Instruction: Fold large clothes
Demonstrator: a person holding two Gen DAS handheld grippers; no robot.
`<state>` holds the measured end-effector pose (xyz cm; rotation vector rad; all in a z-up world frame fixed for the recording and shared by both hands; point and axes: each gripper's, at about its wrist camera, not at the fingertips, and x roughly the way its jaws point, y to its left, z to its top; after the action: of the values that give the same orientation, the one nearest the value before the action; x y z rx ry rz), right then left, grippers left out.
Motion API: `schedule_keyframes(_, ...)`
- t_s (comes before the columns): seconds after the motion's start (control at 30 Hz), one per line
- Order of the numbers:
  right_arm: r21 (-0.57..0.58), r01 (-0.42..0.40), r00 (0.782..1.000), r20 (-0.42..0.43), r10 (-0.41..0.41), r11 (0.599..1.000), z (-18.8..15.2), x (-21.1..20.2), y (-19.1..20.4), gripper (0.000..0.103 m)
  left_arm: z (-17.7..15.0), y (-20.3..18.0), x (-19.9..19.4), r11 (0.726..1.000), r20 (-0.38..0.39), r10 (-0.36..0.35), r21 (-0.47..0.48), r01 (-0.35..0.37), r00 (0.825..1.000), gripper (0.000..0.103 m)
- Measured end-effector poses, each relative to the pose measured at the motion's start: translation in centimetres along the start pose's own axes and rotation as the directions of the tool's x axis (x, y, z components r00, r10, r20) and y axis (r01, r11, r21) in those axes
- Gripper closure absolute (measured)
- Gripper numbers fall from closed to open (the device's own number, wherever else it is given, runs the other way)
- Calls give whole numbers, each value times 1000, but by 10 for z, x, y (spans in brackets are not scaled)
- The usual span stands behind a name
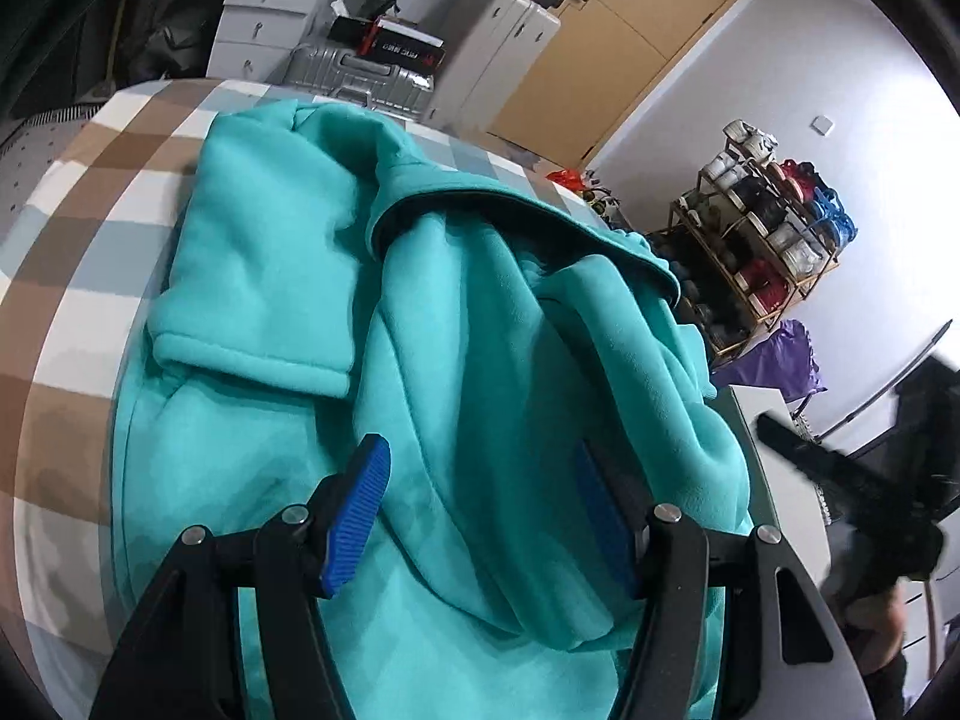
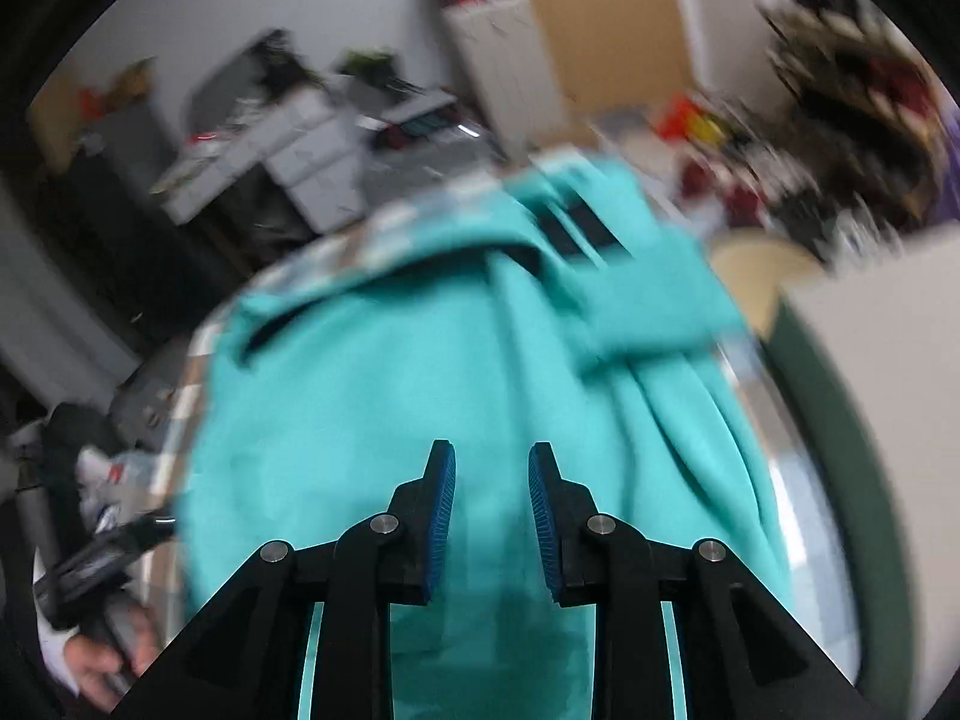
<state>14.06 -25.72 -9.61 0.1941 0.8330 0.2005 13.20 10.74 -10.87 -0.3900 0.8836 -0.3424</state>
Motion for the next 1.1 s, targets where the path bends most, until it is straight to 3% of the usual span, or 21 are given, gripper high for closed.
schedule_keyframes(0.07,-55,-72,997,-4,72,996,9,-1,28,77,2,-1,7,1000,-21,11,-9,-11,1000,45)
schedule_keyframes(0.13,-116,-138,988,-84,129,984,9,16,56,78,4,-2,14,1000,-28,10,-18,-11,1000,45)
schedule_keyframes(0.23,-177,-78,979,-199,42,981,-5,63,81,80,4,1,12,999,-24,12,-40,-13,1000,45)
schedule_keyframes(0.33,-193,5,944,-322,-69,981,-33,118,85,82,2,10,6,998,-27,-6,-67,4,1000,45)
schedule_keyframes(0.37,-195,20,940,-330,-84,981,-38,130,83,82,1,13,4,997,-28,-11,-72,9,1000,45)
schedule_keyframes(0.4,-192,20,960,-270,-72,981,-39,126,82,82,1,14,3,997,-32,-14,-75,12,999,45)
schedule_keyframes(0.53,-112,-28,956,-293,-7,993,-34,110,74,80,-2,12,-3,999,-33,-27,-45,26,999,45)
schedule_keyframes(0.63,-66,-84,981,-179,71,994,-26,68,59,79,-1,1,-6,996,-28,-92,-13,92,995,45)
schedule_keyframes(0.77,-96,-49,996,-78,42,994,-17,37,48,59,-5,-21,5,991,-37,-130,33,132,991,45)
schedule_keyframes(0.87,-115,4,989,-148,-21,993,-21,58,41,58,-12,-36,30,990,-73,-116,69,121,991,45)
schedule_keyframes(0.93,-101,25,963,-265,-51,995,-36,97,30,59,-17,-40,58,995,-145,-62,72,73,988,45)
schedule_keyframes(0.97,-83,10,953,-300,-35,996,-41,108,25,58,-20,-40,70,997,-174,-14,74,28,985,45)
schedule_keyframes(1.0,-94,-7,970,-243,-17,996,-39,103,25,58,-22,-39,79,997,-195,32,74,-18,980,47)
schedule_keyframes(1.03,-112,-20,962,-271,-11,993,-36,104,26,56,-24,-40,80,996,-162,44,79,-31,986,46)
schedule_keyframes(1.1,-119,-65,950,-312,25,991,-24,102,25,57,-22,-44,80,995,-175,69,81,-55,982,46)
